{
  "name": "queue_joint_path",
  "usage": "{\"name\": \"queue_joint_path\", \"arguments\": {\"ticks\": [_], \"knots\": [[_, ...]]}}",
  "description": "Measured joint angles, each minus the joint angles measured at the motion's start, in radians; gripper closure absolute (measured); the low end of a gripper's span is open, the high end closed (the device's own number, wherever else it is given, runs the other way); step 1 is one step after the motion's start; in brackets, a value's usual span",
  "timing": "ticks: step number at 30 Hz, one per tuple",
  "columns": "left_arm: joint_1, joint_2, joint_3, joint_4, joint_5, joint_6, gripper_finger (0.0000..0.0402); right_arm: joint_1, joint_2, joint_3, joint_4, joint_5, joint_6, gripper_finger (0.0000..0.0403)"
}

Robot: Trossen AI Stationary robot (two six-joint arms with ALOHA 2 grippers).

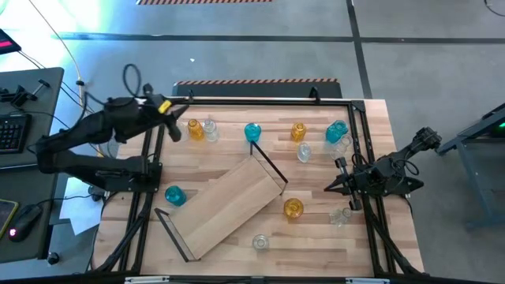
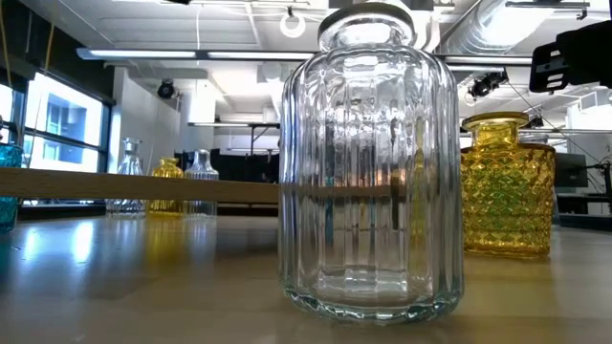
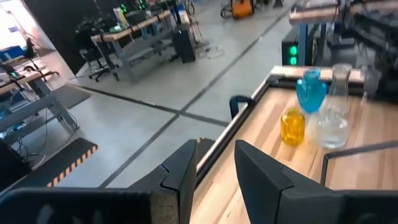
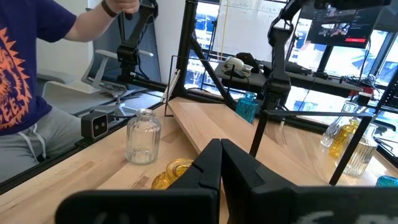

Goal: Sort vases onto shelf
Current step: Put the transparent vase on the shelf

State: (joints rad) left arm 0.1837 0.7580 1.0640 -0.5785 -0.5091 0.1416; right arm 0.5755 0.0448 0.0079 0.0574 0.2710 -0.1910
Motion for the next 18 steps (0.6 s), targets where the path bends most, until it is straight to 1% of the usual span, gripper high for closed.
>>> {"name": "queue_joint_path", "arguments": {"ticks": [7,11,15,18], "knots": [[0.000,0.117,0.006,-0.008,0.005,-0.019,0.0300,0.000,0.000,0.000,0.000,0.000,0.000,0.0402],[0.000,0.171,0.006,-0.034,0.057,-0.060,0.0300,0.000,0.000,0.000,0.003,0.008,0.004,0.0402],[0.005,0.223,0.006,-0.017,0.051,-0.053,0.0300,0.000,0.000,0.000,0.007,0.014,0.001,0.0402],[0.043,0.248,0.006,-0.024,0.053,-0.022,0.0300,0.000,0.000,0.000,0.007,0.013,0.000,0.0402]]}}
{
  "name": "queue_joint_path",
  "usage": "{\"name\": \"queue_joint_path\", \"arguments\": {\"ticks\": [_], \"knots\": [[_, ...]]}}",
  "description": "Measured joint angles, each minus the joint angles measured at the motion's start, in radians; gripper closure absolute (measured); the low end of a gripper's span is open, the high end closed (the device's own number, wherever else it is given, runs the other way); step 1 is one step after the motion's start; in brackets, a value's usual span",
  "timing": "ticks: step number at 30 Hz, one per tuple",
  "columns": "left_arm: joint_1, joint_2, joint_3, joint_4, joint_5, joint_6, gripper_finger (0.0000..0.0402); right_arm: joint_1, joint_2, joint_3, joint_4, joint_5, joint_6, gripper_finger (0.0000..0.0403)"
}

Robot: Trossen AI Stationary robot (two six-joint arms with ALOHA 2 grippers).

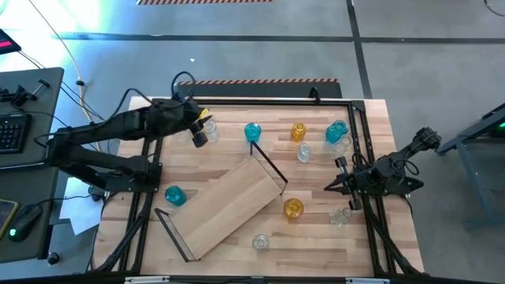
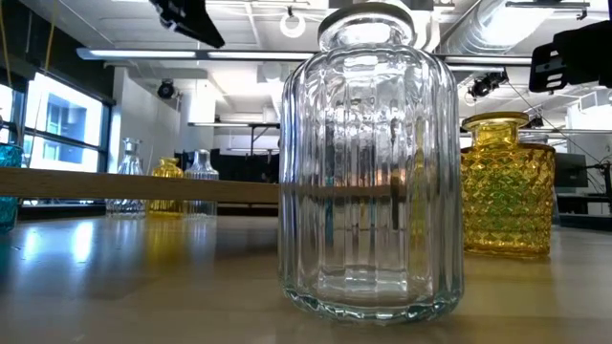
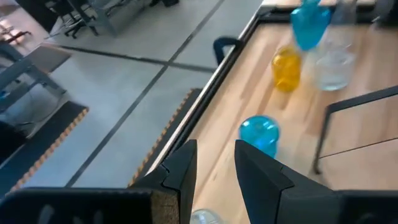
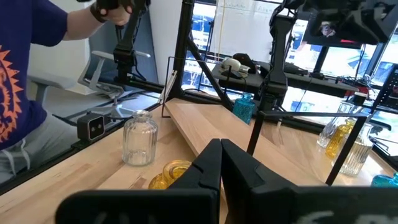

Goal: Sort vases onto shelf
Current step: Put the transparent vase on the shelf

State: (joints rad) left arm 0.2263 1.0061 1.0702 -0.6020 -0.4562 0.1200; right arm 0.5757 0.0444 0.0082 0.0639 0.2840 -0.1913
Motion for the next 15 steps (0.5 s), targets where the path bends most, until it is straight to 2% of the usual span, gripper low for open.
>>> {"name": "queue_joint_path", "arguments": {"ticks": [3,8,10,15], "knots": [[0.066,0.021,0.000,-0.013,0.002,0.047,0.0300,0.000,0.000,0.000,0.017,0.003,0.000,0.0402],[0.237,0.019,0.023,-0.047,0.009,0.069,0.0300,0.000,0.000,0.000,0.137,0.005,0.011,0.0402],[0.312,0.019,0.033,-0.055,0.071,0.041,0.0300,0.000,0.000,0.000,0.191,0.000,0.032,0.0402],[0.453,0.035,0.034,-0.049,0.319,-0.017,0.0300,0.000,0.000,0.000,0.390,-0.012,0.167,0.0402]]}}
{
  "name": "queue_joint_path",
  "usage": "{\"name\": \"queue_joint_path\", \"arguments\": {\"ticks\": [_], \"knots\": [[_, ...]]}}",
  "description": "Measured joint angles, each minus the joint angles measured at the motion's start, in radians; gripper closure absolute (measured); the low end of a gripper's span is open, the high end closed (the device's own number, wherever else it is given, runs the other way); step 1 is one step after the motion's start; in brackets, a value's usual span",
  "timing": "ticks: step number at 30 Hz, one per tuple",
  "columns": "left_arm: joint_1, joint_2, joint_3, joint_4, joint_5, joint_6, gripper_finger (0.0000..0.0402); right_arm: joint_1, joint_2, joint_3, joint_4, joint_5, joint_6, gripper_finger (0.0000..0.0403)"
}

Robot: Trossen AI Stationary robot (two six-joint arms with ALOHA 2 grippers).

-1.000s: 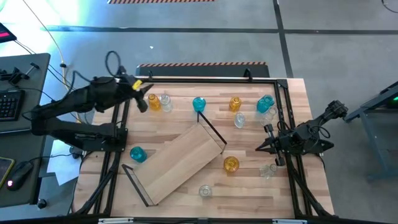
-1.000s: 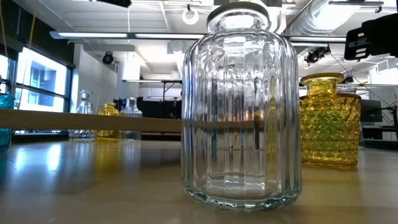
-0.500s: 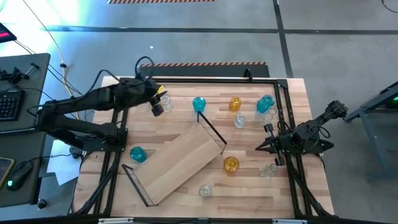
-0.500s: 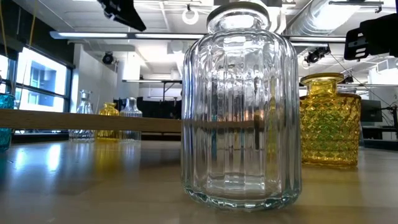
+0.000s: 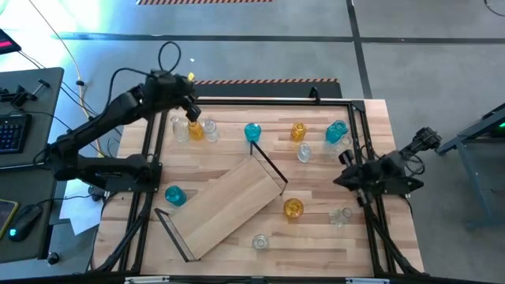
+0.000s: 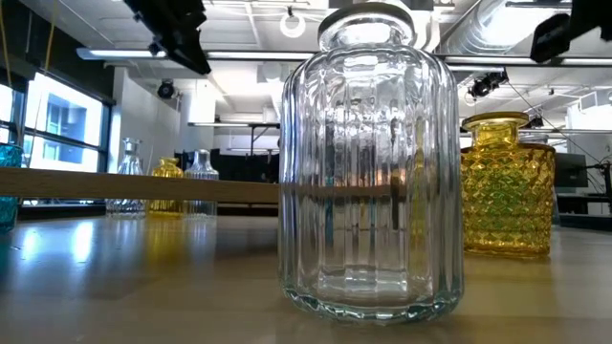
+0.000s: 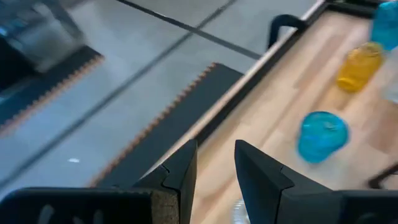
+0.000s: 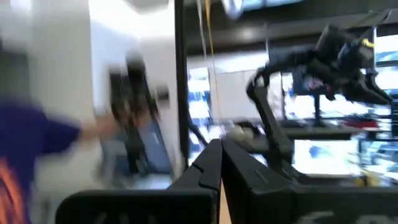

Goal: Sort vases onto shelf
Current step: Put the transparent vase on the shelf

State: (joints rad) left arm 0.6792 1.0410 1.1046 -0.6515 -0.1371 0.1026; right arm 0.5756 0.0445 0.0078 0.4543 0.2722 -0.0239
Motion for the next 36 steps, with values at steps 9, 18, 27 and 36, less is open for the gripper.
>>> {"name": "queue_joint_path", "arguments": {"ticks": [9,18,27,36], "knots": [[0.059,0.142,0.000,-0.019,0.090,-0.004,0.0300,0.000,0.001,0.020,0.193,0.008,0.091,0.0402],[0.036,0.253,-0.001,-0.122,0.099,0.048,0.0300,0.000,0.000,0.042,0.205,0.015,0.126,0.0402],[0.013,0.257,-0.001,-0.134,0.072,0.145,0.0300,0.000,0.000,0.043,0.192,0.015,0.068,0.0402],[0.006,0.257,-0.001,-0.135,0.081,0.163,0.0300,0.000,0.000,0.044,0.191,0.014,0.068,0.0402]]}}
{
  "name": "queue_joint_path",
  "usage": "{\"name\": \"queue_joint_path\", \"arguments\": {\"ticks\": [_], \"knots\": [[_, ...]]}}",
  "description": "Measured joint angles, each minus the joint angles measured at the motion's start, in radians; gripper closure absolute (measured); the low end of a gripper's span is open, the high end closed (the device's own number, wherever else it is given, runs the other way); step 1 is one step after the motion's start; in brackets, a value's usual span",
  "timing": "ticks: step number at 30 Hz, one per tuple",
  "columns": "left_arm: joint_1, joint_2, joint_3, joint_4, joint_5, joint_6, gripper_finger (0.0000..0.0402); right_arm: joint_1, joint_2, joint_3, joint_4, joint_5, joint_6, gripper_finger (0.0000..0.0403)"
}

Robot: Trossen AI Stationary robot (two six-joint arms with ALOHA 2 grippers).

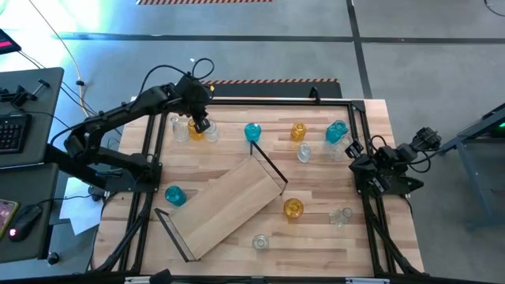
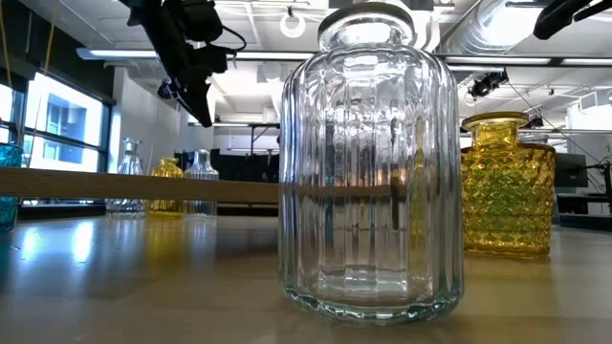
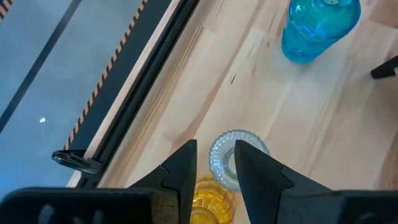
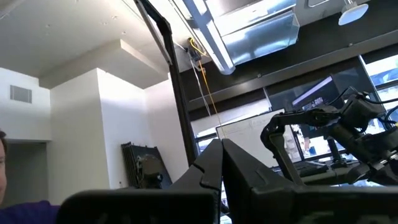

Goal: Sort vases onto shelf
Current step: Put the transparent vase on the shelf

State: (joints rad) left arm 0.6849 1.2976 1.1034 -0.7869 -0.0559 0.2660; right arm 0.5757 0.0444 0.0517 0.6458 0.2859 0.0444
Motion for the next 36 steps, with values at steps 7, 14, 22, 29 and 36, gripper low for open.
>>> {"name": "queue_joint_path", "arguments": {"ticks": [7,14,22,29,36], "knots": [[-0.018,0.000,0.000,0.022,0.003,0.029,0.0300,0.000,0.000,0.001,-0.022,0.000,0.000,0.0402],[-0.058,0.000,0.000,0.018,0.036,0.006,0.0300,0.000,0.000,0.002,-0.101,0.001,-0.067,0.0402],[-0.095,0.000,0.000,0.003,-0.032,0.019,0.0294,0.000,0.000,0.002,-0.210,0.219,-0.132,0.0402],[-0.096,0.000,0.000,-0.024,-0.032,-0.020,0.0229,0.000,0.065,0.151,-0.488,0.264,-0.075,0.0402],[-0.096,0.000,0.000,-0.031,-0.034,-0.024,0.0158,0.000,0.316,0.426,-0.815,0.384,-0.077,0.0402]]}}
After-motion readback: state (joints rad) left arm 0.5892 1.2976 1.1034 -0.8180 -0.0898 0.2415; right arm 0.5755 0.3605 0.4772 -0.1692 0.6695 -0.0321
